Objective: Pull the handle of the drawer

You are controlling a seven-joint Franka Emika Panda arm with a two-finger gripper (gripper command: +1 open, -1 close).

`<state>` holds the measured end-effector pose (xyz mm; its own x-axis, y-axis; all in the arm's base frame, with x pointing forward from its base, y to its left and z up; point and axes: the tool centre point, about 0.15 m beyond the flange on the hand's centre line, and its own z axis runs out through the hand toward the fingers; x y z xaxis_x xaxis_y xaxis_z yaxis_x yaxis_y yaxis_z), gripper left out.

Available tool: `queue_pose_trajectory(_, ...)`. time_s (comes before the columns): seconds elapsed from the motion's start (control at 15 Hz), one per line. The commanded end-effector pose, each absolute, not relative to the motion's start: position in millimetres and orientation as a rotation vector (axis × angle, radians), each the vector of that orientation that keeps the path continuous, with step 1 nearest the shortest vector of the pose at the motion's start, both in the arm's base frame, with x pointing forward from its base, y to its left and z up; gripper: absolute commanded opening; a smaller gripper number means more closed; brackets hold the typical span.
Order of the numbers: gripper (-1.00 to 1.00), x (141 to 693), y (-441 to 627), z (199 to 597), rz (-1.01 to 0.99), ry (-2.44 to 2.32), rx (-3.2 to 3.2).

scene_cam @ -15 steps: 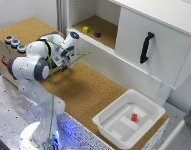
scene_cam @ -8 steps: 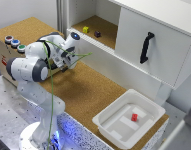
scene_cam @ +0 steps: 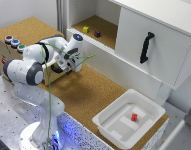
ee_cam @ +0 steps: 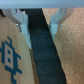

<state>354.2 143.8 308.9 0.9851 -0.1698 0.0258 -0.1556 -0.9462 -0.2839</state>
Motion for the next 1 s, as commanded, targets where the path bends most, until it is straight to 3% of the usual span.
queue_pose_trajectory(0.0, -1.0, 392.2, 86.7, 293.1, -0.126, 0.285, -2.881)
queue_pose_trajectory(0.2, -1.0, 391.8, 85.3, 297.3, -0.174, 0.202, -2.956)
queue_pose_trajectory(0.27, 1.0, 392.6, 88.9, 302.9, -0.236, 0.112, -3.018)
queue_pose_trajectory(0.93, 1.0, 378.1, 86.3, 343.2, -0.466, -0.062, -3.153)
